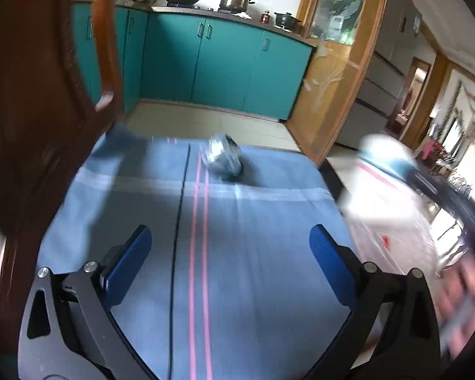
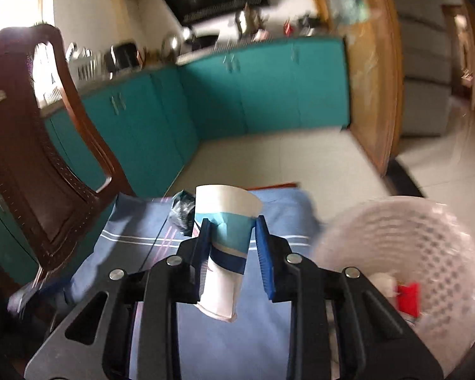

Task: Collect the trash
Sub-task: 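Grasp the crumpled silver foil wrapper with the left tool while the right tool holds the cup, then carry the paper cup over the basket and open the right tool while the left tool holds the wrapper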

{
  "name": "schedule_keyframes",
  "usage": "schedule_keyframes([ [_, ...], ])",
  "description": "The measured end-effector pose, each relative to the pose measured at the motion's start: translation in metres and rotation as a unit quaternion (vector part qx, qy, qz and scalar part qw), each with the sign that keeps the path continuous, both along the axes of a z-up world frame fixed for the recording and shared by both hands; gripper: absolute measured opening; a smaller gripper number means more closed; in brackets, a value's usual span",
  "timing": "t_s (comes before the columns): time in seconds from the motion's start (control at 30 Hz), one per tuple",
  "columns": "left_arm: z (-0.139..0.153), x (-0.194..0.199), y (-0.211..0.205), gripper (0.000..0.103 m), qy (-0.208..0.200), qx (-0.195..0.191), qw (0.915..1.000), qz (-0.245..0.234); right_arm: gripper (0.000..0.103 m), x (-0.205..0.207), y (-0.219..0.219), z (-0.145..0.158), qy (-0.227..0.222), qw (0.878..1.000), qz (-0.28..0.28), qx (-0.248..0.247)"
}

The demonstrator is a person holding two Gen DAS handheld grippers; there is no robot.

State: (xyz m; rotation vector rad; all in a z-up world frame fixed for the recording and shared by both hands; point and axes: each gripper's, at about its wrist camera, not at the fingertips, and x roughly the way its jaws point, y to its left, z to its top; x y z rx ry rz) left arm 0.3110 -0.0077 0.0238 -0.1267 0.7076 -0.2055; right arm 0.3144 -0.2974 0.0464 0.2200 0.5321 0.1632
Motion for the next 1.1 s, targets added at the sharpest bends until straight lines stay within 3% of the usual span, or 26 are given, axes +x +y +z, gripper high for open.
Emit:
schedule_keyframes([
  [0.1, -0.004, 0.055, -0.016, 0.099, 0.01, 0.032, 0.9994, -0.001, 0.029, -0.011, -0.017, -0.013, 0.016, 0.999, -0.011, 0.03],
  [0.23, -0.02, 0.127, -0.041, 0.093, 0.047, 0.061, 0.9967, -0.025, 0.029, -0.015, -0.019, 0.0, -0.017, 1.0, -0.004, 0.018],
  [0.3, -0.037, 0.161, -0.048, 0.08, 0.079, 0.072, 0.9941, -0.019, 0.029, -0.011, -0.021, -0.001, -0.015, 0.999, -0.001, 0.03],
  [0.33, -0.045, 0.17, -0.049, 0.057, 0.095, 0.072, 0.9927, -0.018, 0.029, -0.008, -0.021, -0.003, -0.011, 0.999, 0.002, 0.035],
  [0.37, -0.057, 0.182, -0.047, 0.048, 0.121, 0.073, 0.9898, -0.012, 0.029, -0.007, -0.021, -0.005, -0.007, 0.999, 0.007, 0.038],
  [0.4, -0.06, 0.183, -0.045, 0.043, 0.12, 0.07, 0.9902, -0.005, 0.029, -0.006, -0.022, -0.006, -0.005, 0.999, 0.01, 0.038],
  [0.5, -0.047, 0.158, -0.039, 0.036, 0.085, 0.062, 0.9943, -0.016, 0.029, -0.009, -0.024, -0.005, -0.004, 0.999, 0.017, 0.04],
  [0.67, 0.004, 0.058, -0.021, 0.036, 0.009, 0.041, 0.9985, -0.036, 0.029, -0.016, -0.008, -0.001, -0.01, 0.998, 0.043, 0.034],
  [0.83, 0.026, -0.042, 0.003, 0.036, -0.019, 0.025, 0.9989, -0.035, 0.029, -0.023, 0.014, 0.001, -0.014, 0.997, 0.07, 0.022],
  [0.93, 0.025, -0.067, 0.014, 0.037, -0.028, 0.021, 0.9991, -0.022, 0.029, -0.028, 0.027, 0.0, -0.017, 0.997, 0.081, 0.011],
  [1.1, 0.028, -0.071, 0.017, 0.037, -0.038, 0.015, 0.9988, -0.027, 0.029, -0.036, 0.046, -0.004, -0.019, 0.995, 0.092, -0.016],
])
